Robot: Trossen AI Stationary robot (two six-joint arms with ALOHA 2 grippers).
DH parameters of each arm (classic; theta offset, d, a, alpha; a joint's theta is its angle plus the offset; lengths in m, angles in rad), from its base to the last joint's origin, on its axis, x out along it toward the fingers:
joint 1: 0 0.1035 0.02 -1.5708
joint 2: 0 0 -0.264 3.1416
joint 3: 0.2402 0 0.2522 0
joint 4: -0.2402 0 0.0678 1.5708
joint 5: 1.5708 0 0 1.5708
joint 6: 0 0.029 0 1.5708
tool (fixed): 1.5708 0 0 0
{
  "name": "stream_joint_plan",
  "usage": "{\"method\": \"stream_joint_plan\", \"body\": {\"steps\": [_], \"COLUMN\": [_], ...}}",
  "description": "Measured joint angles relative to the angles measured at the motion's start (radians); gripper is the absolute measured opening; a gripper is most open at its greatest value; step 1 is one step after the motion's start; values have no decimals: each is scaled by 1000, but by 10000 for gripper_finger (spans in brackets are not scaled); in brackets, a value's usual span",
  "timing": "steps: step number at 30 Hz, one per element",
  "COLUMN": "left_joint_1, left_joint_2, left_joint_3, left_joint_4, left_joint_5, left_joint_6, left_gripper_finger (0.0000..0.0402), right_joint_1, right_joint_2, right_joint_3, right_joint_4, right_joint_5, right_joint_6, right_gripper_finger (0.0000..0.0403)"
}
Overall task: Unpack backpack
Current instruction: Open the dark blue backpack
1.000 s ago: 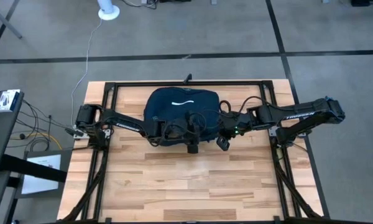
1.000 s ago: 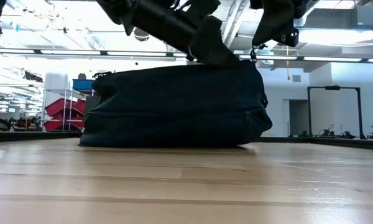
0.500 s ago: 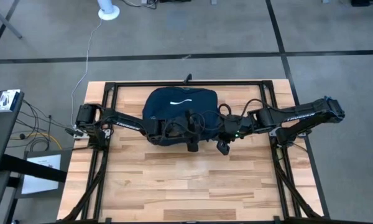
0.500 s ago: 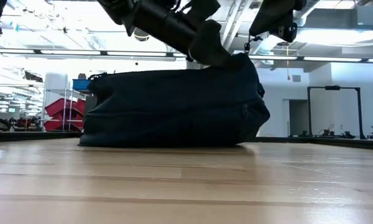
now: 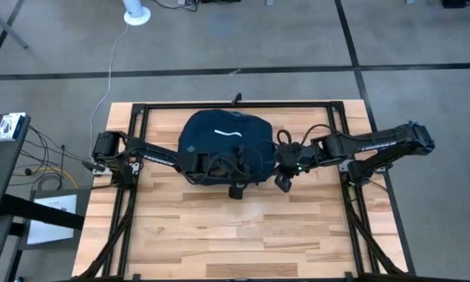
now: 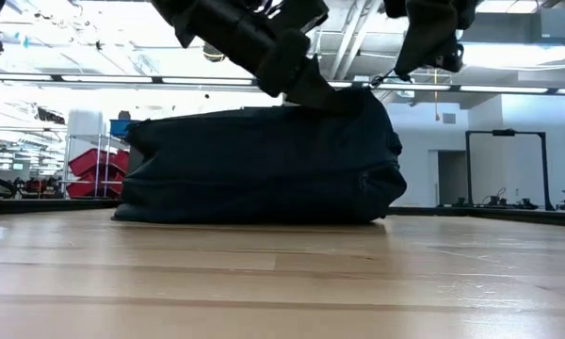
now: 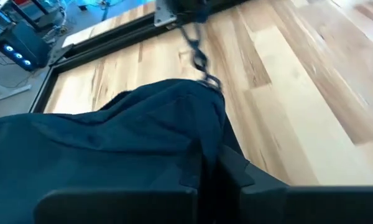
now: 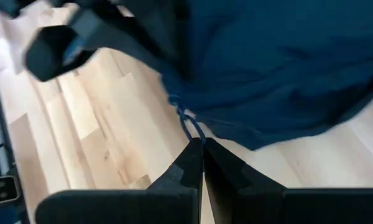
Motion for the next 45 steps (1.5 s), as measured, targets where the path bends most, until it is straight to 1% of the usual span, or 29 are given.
{"method": "stream_joint_plan", "body": {"steps": [6,12,14,19,23,28,31,36,40,45], "left_joint_1": [12,29,32,42,63,109,128,140,137,138], "left_joint_2": [-27,-63,-83,-153,-166,-162,-161,-161,-161,-161], "left_joint_3": [3,3,-6,-2,-1,-2,-2,-2,-2,-2], "left_joint_4": [-88,-156,-194,-198,-239,-308,-303,-238,-201,-206], "left_joint_5": [-2,-6,-2,6,14,14,10,6,12,29], "left_joint_6": [0,-36,-42,-49,-64,-136,-172,-169,-146,-135], "left_gripper_finger": [1,0,0,0,0,0,0,0,0,0], "right_joint_1": [-51,-116,-136,-182,-187,-137,-104,-82,-88,-120], "right_joint_2": [0,1,-3,-1,-1,-1,-1,37,90,137], "right_joint_3": [0,1,-1,0,0,0,0,-2,-35,-45], "right_joint_4": [-23,-55,-93,-70,-58,39,97,119,168,190], "right_joint_5": [3,42,70,115,108,-6,-55,-74,-74,-74], "right_joint_6": [-18,-27,-38,-40,-71,-97,-86,2,6,-7], "right_gripper_finger": [0,0,1,1,1,7,34,107,162,208]}}
